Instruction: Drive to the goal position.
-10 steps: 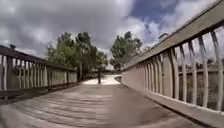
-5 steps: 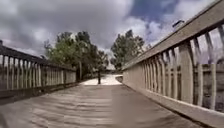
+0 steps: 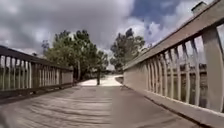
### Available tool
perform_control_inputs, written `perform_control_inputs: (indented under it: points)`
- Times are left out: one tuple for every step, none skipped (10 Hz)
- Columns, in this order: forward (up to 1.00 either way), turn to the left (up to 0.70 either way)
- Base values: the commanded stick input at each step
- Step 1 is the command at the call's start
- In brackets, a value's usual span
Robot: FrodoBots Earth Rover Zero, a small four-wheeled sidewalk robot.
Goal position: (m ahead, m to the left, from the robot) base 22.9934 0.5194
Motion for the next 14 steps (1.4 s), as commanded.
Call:
perform_control_inputs:
  points:
    - [0.69,0.01]
    - [0.69,0.01]
    - [0.69,0.01]
    - [0.69,0.01]
    - [0.69,0.01]
    - [0.69,0.07]
    - [0.69,0.13]
    - [0.69,0.11]
    - [0.69,0.01]
    - [0.69,0.01]
    - [0.69,0.01]
    - [0.69,0.01]
    - [0.69,0.01]
    - [0.69,0.01]
